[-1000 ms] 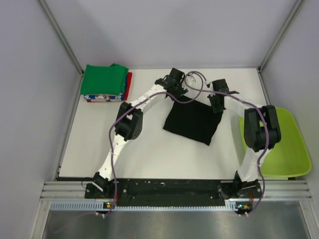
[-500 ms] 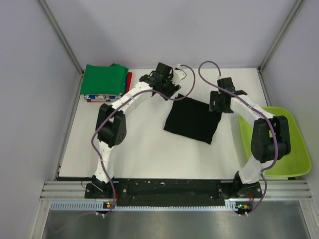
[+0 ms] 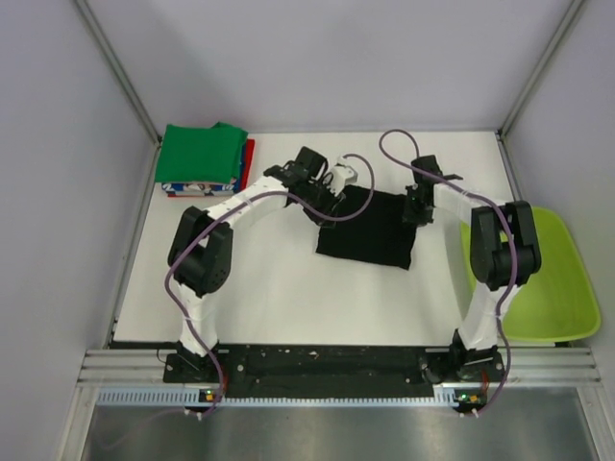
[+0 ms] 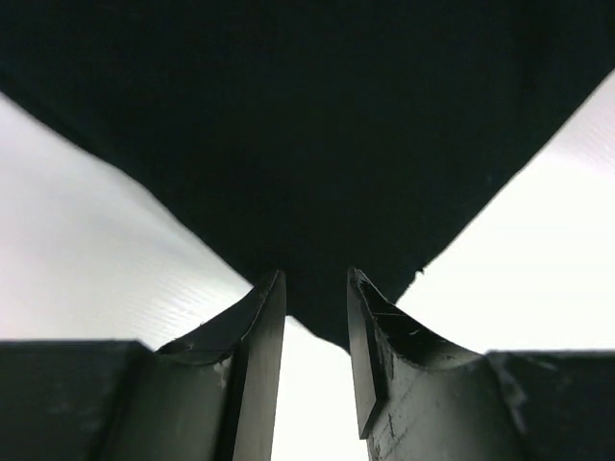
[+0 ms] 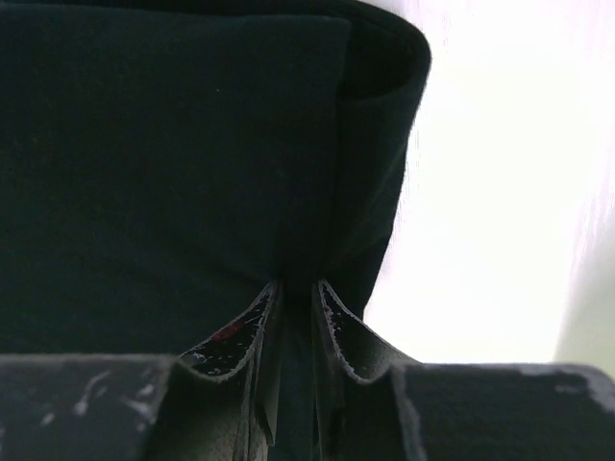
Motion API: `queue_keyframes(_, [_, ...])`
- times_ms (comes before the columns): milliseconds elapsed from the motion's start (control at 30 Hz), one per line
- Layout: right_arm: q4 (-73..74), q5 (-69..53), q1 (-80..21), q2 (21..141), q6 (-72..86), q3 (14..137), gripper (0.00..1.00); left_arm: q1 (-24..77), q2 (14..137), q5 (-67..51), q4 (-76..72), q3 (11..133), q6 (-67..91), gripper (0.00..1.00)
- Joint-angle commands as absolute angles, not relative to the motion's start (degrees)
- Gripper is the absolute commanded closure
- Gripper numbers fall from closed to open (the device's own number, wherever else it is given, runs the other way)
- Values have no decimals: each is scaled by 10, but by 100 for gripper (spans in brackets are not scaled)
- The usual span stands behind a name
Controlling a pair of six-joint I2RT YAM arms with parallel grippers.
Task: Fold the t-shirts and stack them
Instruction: Smooth out wrinkles on the folded tshirt
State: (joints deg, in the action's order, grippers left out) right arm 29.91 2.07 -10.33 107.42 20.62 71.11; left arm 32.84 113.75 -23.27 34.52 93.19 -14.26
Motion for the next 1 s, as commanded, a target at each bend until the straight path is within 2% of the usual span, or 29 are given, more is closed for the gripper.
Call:
queue_keyframes(0, [286, 38, -101, 1100, 193, 752, 80, 352, 1148, -243, 323, 913, -149, 64])
queue_keyframes(67, [302, 41, -99, 1100, 172, 775, 70, 354, 1174, -220, 336, 927, -147, 65])
queue_keyframes(133, [334, 64, -100, 1092, 151, 795, 64, 353, 1195, -205, 352, 934, -144, 67])
queue_keyframes(300, [408, 157, -122, 1008, 113, 792, 62, 355, 1208, -200, 357, 904, -134, 68])
queue_keyframes(367, [409, 144, -143, 963, 117, 760, 64, 356, 1207, -204, 357, 894, -125, 68])
queue_keyframes(433, [396, 96, -170, 927, 133, 718, 71, 355, 1201, -214, 354, 886, -116, 68])
queue_keyframes(533, [325, -30, -194, 897, 186, 622, 88, 354, 1187, -221, 347, 882, -99, 67])
queue_keyframes(567, [303, -60, -194, 894, 204, 590, 90, 355, 1180, -218, 346, 882, -93, 67])
queue_keyframes(667, [284, -51, -187, 909, 222, 530, 98, 351, 1154, -208, 346, 874, -84, 67])
queue_keyframes(800, [291, -39, -174, 907, 218, 512, 100, 338, 1107, -186, 338, 855, -81, 67])
queue_keyframes(900, [320, -48, -173, 883, 206, 546, 100, 318, 1093, -168, 347, 879, -78, 64])
queue_keyframes(967, [343, -35, -174, 864, 198, 579, 94, 298, 1095, -170, 350, 913, -64, 62])
